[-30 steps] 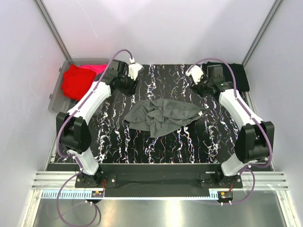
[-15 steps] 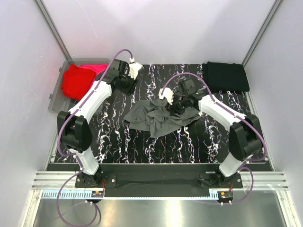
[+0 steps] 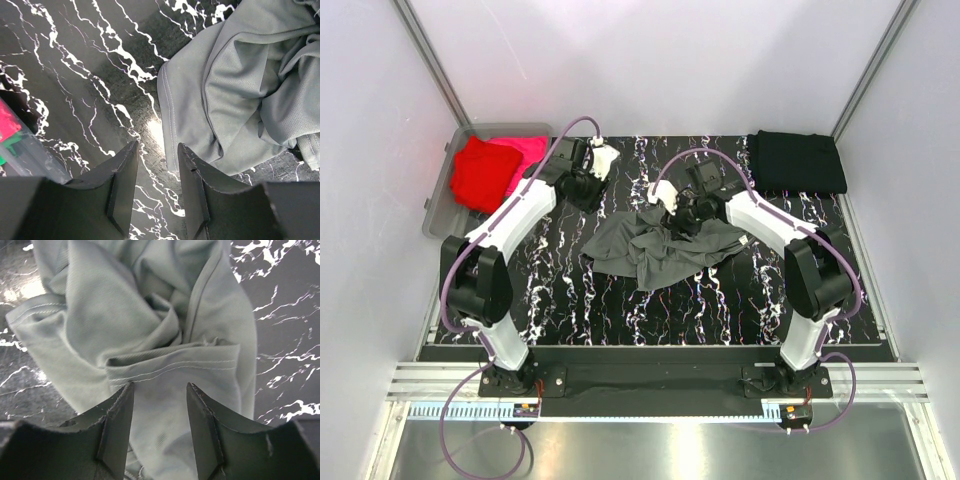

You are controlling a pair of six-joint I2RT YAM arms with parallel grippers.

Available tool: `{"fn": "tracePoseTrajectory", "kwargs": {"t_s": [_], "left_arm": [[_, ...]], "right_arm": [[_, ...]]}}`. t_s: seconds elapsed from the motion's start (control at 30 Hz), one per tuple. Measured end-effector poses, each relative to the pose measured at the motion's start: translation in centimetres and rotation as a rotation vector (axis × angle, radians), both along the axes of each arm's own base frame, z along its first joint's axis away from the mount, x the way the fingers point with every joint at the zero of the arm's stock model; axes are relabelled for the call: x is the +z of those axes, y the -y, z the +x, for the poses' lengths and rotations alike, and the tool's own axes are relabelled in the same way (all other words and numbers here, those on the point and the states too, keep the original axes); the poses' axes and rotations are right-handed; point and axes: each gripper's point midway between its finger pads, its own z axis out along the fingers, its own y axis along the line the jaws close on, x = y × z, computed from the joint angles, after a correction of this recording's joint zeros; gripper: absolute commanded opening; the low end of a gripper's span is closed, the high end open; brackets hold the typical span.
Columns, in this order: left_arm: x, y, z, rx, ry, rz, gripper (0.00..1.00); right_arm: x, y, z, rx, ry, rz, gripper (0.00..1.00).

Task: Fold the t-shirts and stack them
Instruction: Flatten the tshirt out

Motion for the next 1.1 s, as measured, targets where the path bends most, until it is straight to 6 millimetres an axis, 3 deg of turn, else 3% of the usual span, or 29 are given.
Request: {"fn": "tracePoseTrajectory", "kwargs": {"t_s": [0.17, 0.53, 0.83, 1.1], "left_arm": [[0.8, -0.1, 0.3, 0.003, 0.03, 0.002, 0.42], [0.5, -0.3, 0.1, 0.007, 0.026, 0.01, 0.42], [0.5, -0.4, 0.1, 0.009, 0.027, 0.012, 0.42], [0.5, -0.5, 0.2, 0.013, 0.029, 0.018, 0.42]], "right_arm": [[0.2, -0.5, 0.6, 0.007, 0.006, 0.013, 0.41], [0.9, -1.6, 0.1, 0.027, -0.055, 0.055, 0.42], [-0.4, -1.4, -1.0, 0.04, -0.135, 0.034, 0.42], [-1.7, -1.3, -1.1, 0.049, -0.168, 0.01, 0.03]]}}
